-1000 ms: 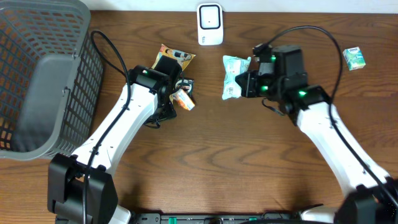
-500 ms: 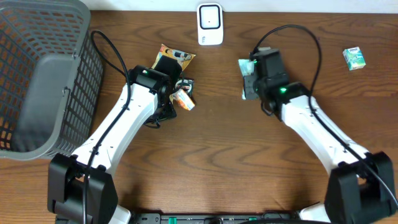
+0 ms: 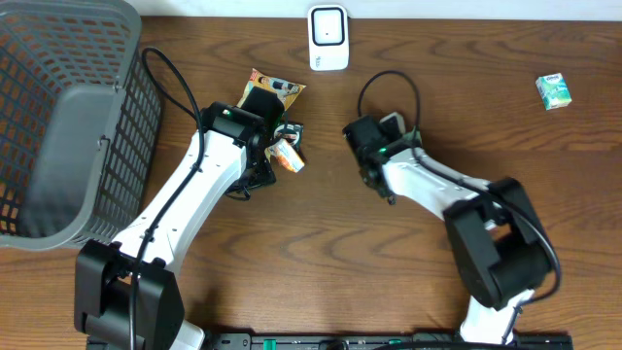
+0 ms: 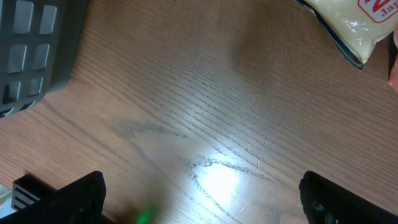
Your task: Scan the item barcode
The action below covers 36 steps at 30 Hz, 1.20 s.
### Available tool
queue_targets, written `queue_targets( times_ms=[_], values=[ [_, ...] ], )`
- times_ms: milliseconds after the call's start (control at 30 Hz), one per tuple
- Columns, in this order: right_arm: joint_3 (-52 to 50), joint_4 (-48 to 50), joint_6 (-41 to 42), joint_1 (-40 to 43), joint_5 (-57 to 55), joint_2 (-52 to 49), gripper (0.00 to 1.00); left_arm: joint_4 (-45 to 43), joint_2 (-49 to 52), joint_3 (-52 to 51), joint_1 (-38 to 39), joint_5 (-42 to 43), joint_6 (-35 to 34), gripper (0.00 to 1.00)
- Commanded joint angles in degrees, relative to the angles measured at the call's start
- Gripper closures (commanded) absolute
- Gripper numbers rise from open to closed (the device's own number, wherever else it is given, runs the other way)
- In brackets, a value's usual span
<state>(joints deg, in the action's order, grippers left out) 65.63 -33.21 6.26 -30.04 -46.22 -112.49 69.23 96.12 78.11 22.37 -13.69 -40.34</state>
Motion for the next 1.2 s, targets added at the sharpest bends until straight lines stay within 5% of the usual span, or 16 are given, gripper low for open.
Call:
queue_targets(
  times_ms=[0,233,333,533,900,1167],
  values=[
    [0.33,-0.94,1.22,-2.47,-3.13,-0.13,0.86,0.37,-0.31,-0.33,-0.17,-0.94,-0.50,0.02],
    [5.92,-9.03,7.26,-7.78,8.90,1.18,0.67,0.37,-0.31,-0.33,-0.17,-0.94,-0.50,0.02],
    [10.82,-13.75,8.48,-7.08,16.46,1.49,0.67,0.37,-0.31,-0.33,-0.17,-0.94,-0.48,0.02],
    [19.08,-21.86,8.41,-2.49,24.37,1.49,0.47,0.37,-0.31,-0.33,-0.17,-0.94,-0.48,0.02],
    [18.40,-21.90,-3.58,11.69,49.44,-1.90,0.47,0.37,-0.31,-0.33,-0.17,-0.94,-0.48,0.02],
    [17.77,-21.84,-5.31,12.33,52.59,-6.91,0.55,0.37,-0.31,-0.33,-0.17,-0.94,-0.50,0.02]
  ],
)
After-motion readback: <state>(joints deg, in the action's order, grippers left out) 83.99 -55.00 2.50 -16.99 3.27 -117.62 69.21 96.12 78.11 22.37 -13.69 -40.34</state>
